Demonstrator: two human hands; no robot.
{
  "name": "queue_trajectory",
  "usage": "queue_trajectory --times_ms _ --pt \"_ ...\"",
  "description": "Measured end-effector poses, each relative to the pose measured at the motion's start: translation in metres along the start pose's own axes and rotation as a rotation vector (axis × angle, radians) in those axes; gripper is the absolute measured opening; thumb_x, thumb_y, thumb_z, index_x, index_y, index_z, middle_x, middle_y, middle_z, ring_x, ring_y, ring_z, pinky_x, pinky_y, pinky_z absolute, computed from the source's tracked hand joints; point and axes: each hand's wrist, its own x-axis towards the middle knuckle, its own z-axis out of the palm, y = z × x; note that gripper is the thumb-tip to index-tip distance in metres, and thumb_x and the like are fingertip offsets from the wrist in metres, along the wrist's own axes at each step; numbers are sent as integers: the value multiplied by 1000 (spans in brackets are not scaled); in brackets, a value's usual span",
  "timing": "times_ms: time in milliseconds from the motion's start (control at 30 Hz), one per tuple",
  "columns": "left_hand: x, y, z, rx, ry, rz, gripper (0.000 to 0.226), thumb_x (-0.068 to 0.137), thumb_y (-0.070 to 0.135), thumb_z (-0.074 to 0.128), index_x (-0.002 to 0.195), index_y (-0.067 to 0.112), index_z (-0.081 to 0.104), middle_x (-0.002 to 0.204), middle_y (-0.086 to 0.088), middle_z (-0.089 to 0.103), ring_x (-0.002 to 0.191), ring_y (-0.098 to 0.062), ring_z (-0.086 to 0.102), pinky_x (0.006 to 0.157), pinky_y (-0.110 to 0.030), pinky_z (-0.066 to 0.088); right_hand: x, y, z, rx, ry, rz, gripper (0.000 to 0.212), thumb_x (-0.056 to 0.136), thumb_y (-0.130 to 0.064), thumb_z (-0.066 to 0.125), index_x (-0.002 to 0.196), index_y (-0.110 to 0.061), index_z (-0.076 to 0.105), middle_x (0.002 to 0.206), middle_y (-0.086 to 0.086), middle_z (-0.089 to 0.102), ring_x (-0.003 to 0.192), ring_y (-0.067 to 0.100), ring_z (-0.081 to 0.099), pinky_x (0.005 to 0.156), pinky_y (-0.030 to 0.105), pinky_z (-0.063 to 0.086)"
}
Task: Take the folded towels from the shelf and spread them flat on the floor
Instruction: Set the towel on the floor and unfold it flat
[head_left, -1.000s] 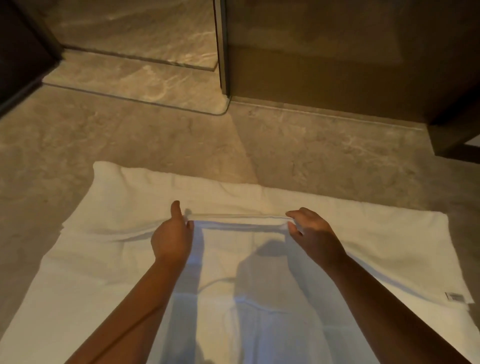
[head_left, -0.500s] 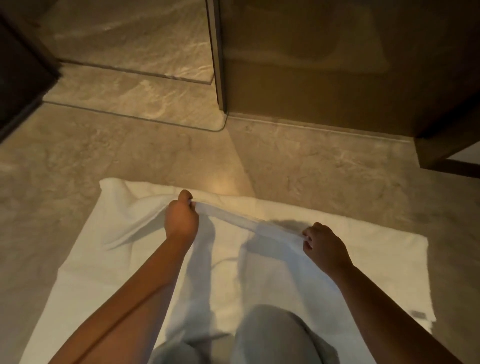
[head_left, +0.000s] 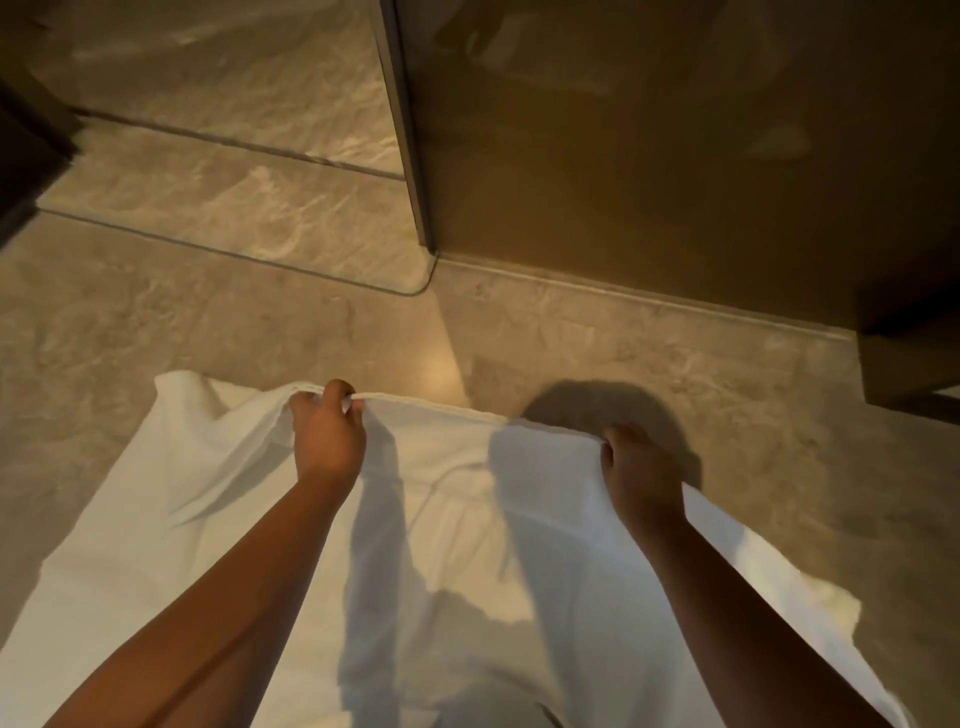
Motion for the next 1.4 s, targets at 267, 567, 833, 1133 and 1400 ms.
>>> queue_trajectory --times_ms 267,567,833,1133,1400 --pt "63 39 -4 60 3 109 22 91 12 52 111 2 58 131 -27 37 120 -40 39 100 -41 33 70 -7 -29 22 42 -11 23 95 -11 41 110 -1 55 113 21 56 89 38 63 72 39 51" --pt "102 48 13 -48 -182 27 60 94 18 50 146 16 20 158 -11 1 144 -35 8 113 -53 22 111 -12 -31 120 -130 -71 44 93 -9 45 137 -8 39 140 15 45 128 27 46 104 33 38" --pt "34 -8 66 234 -460 93 74 84 44 60 145 25 22 156 -4 12 143 -28 11 109 -59 23 86 -34 19 149 -340 -103 47 91 -15 49 136 -10 39 137 12 44 127 27 43 101 36 40" --pt "-4 -24 111 305 -640 -5 117 69 46 75 146 31 -12 150 6 -34 138 -28 -31 99 -76 13 110 -22 43 60 -239 -58 57 89 -22 54 140 -13 30 147 10 32 133 28 33 104 41 37" --pt "-5 -25 113 341 -624 -3 119 69 48 74 144 31 -17 149 4 -37 136 -29 -34 99 -75 10 136 -8 50 28 -263 39 63 83 -22 64 136 -10 32 147 14 31 129 35 38 100 45 41"
